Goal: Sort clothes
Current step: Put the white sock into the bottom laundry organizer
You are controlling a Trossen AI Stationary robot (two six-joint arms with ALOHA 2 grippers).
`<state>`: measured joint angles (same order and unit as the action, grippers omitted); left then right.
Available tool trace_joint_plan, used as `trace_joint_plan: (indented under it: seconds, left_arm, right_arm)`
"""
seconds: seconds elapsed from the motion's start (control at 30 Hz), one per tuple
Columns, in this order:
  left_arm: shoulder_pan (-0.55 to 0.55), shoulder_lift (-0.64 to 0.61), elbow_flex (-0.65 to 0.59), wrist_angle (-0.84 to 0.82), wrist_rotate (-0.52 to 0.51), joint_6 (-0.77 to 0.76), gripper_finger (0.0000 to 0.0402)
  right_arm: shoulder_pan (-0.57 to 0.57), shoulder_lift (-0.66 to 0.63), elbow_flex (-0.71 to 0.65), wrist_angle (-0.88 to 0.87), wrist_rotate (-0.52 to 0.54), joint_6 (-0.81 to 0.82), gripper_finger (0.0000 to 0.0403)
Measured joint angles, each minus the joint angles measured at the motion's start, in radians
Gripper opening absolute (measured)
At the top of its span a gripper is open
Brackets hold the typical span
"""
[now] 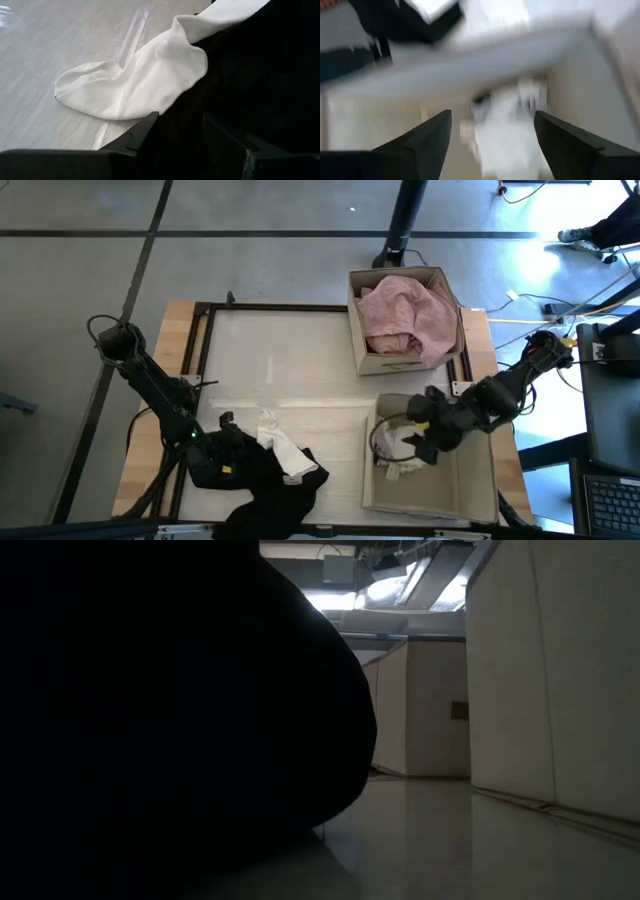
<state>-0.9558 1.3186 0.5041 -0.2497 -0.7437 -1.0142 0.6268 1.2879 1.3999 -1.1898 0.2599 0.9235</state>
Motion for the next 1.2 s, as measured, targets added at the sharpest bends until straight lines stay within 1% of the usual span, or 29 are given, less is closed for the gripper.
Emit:
trace_joint_plan:
  seconds: [0.13, 0.27, 0.43, 0.5, 0.6, 0.7, 0.8, 1.07, 1.2]
  left_arm:
    - [0.000, 0.000, 0.000, 0.000, 0.000, 0.000, 0.0146]
    - [0.000, 0.000, 0.000, -0.001, 0.000, 0.000, 0.0146]
    - [0.000, 0.000, 0.000, -0.001, 0.000, 0.000, 0.0146]
    - [0.000, 0.000, 0.000, -0.001, 0.000, 0.000, 0.0146]
    - [0.000, 0.000, 0.000, -0.001, 0.000, 0.000, 0.0146]
    - [0.000, 0.000, 0.000, -0.001, 0.000, 0.000, 0.0146]
    - [0.000, 0.000, 0.000, 0.000, 0.000, 0.000, 0.0146]
    - [0.000, 0.000, 0.000, -0.001, 0.000, 0.003, 0.0146]
    - [0.000, 0.000, 0.000, -0.001, -0.001, 0.003, 0.0146]
  right_arm:
    - [-0.066, 0.027, 0.014, 0.147, 0.095, -0.200, 0.0291]
    - [-0.138, 0.101, 0.014, 0.322, 0.123, -0.420, 0.0291]
    - [-0.210, 0.237, 0.014, 0.615, 0.104, -0.699, 0.0292]
    - [-0.235, 0.300, 0.014, 0.748, 0.055, -0.785, 0.0292]
    - [-0.263, 0.392, 0.014, 0.944, -0.024, -0.870, 0.0292]
    - [-0.281, 0.478, 0.014, 1.085, -0.082, -0.911, 0.0292]
    - [-0.297, 0.553, 0.014, 1.162, -0.123, -0.921, 0.0292]
    - [-0.308, 0.707, 0.014, 1.330, -0.148, -0.889, 0.0292]
    - [-0.307, 0.758, 0.048, 1.361, -0.166, -0.847, 0.0292]
